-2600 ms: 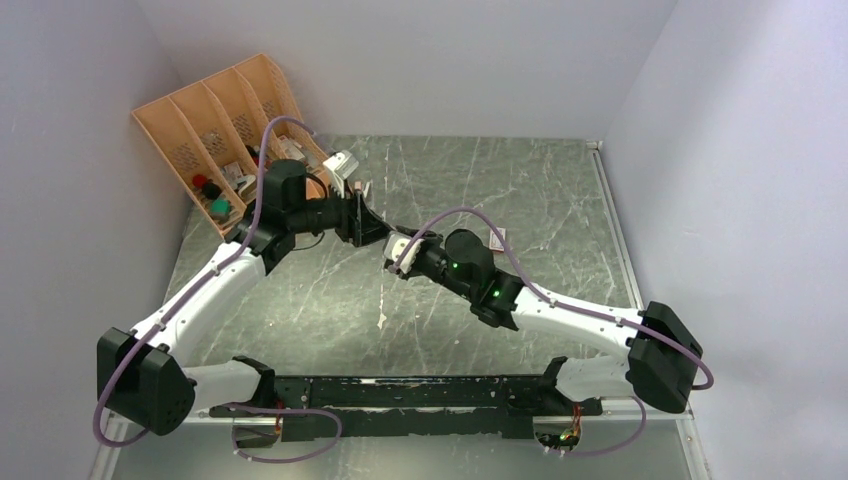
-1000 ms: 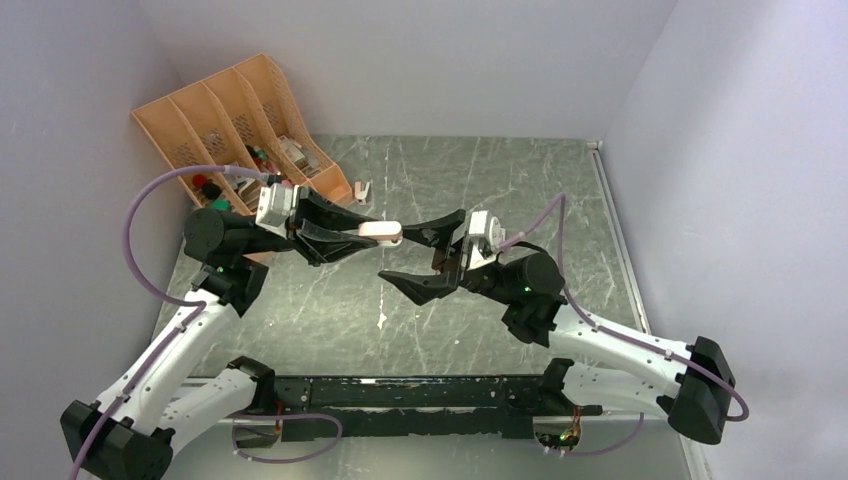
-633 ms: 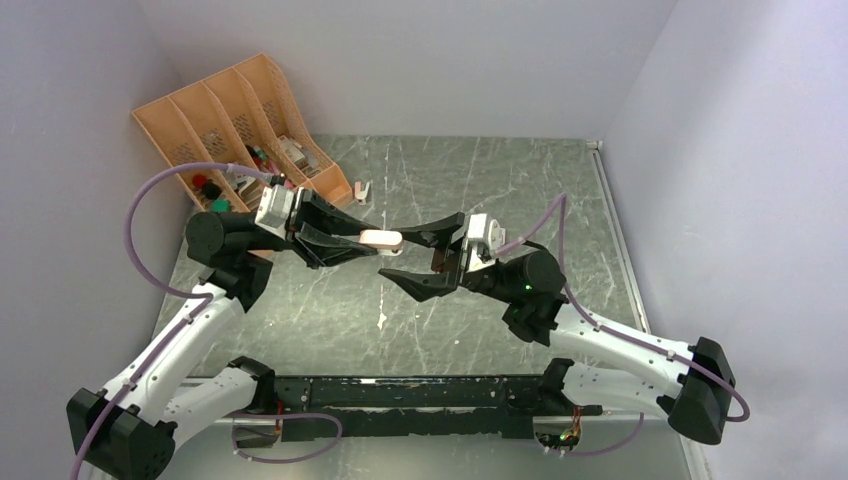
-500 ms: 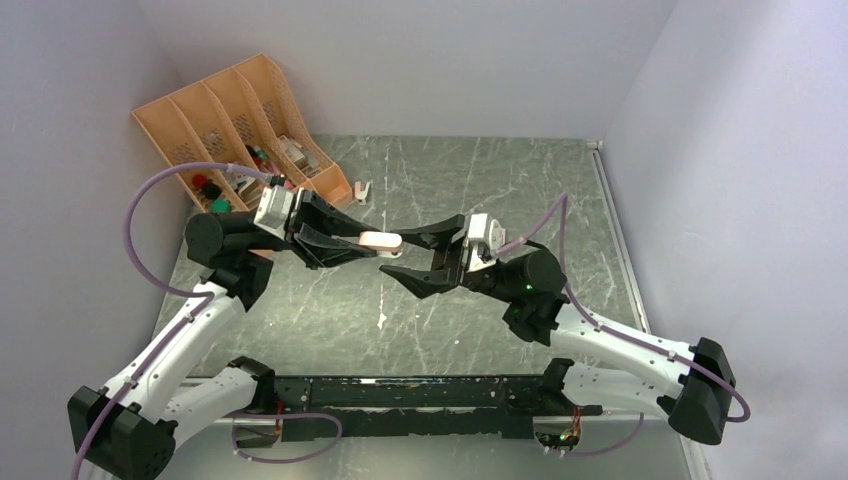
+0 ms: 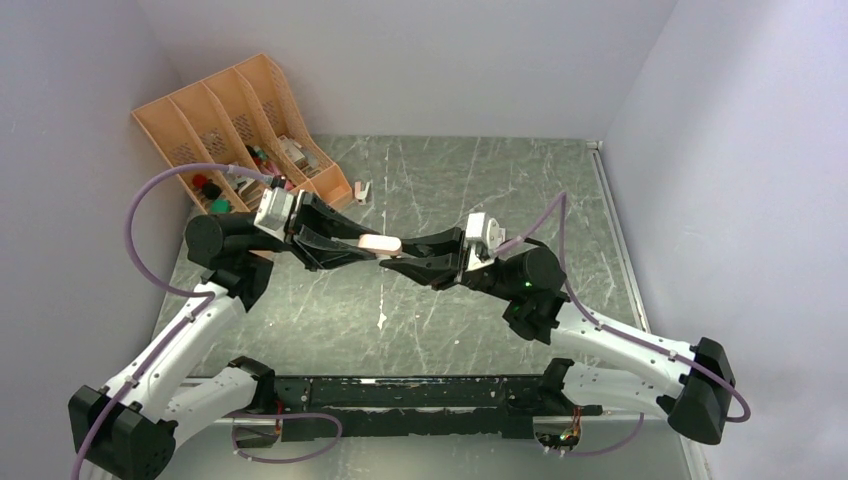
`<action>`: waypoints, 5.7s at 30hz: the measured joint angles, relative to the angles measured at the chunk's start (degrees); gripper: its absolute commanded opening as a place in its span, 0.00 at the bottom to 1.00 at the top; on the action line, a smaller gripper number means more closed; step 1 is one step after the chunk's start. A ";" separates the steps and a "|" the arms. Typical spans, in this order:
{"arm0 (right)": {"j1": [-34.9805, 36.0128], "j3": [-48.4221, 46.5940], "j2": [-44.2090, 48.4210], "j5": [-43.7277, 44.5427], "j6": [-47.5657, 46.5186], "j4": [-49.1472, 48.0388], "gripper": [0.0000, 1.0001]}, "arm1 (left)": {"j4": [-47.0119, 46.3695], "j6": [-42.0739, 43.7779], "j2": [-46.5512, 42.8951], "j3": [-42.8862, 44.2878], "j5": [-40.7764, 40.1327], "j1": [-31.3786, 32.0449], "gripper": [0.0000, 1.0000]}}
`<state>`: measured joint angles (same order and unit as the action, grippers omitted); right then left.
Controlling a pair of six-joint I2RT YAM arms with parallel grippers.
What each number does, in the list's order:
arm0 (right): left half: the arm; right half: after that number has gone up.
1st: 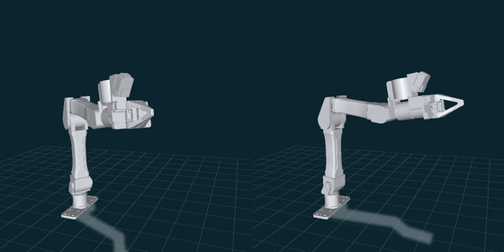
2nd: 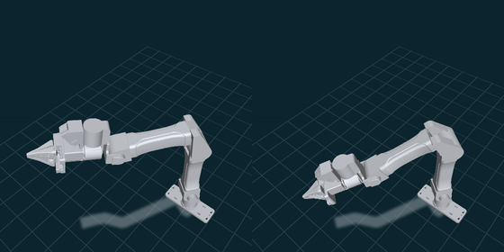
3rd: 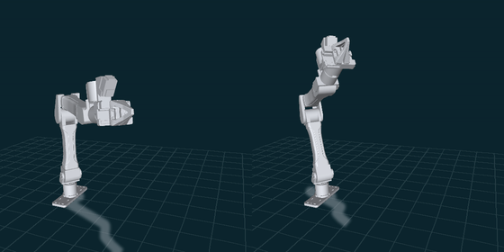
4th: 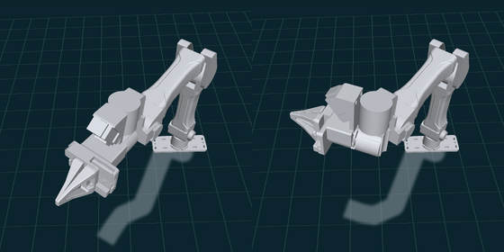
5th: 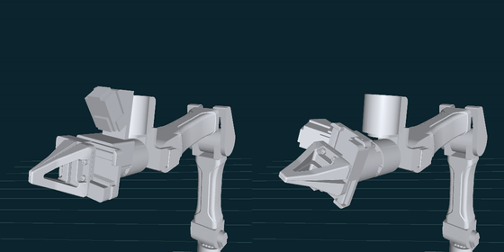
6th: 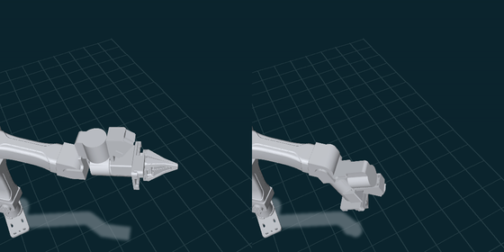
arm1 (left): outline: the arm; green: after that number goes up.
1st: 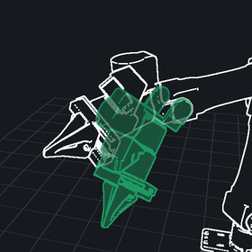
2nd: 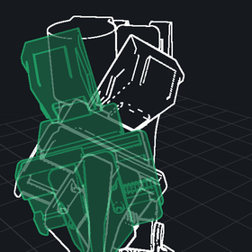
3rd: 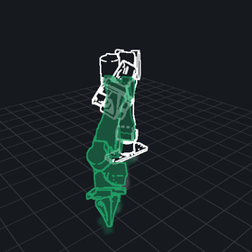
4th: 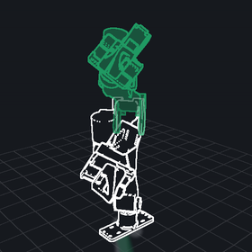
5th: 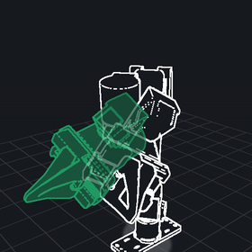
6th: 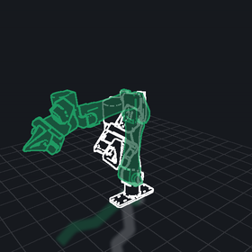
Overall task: Load the staples into the stapler
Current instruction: Open the stapler at the center of the board, then place the stapler at the center of the board.
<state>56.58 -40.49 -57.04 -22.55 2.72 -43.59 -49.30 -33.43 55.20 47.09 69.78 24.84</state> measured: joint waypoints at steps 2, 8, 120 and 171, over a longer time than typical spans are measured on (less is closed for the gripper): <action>-0.09 -0.59 0.00 -0.11 -0.59 1.33 0.00 | 0.87 0.44 -0.22 0.00 -0.07 -0.09 0.46; 0.02 -4.48 0.00 1.40 -6.03 11.58 0.00 | 15.91 10.34 -0.92 4.15 -1.68 0.07 0.65; -0.66 -3.61 -3.13 18.25 -19.10 44.15 0.00 | 77.79 50.49 -12.70 18.10 -58.31 9.70 0.63; 0.94 -21.11 -70.44 -2.14 -12.59 -10.10 0.19 | 70.97 42.66 -11.06 14.36 -63.98 9.64 0.67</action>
<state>57.52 -61.60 -127.48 -24.69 -9.87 -53.69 21.67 9.23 44.14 61.45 5.80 34.48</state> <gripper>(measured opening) 0.322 0.672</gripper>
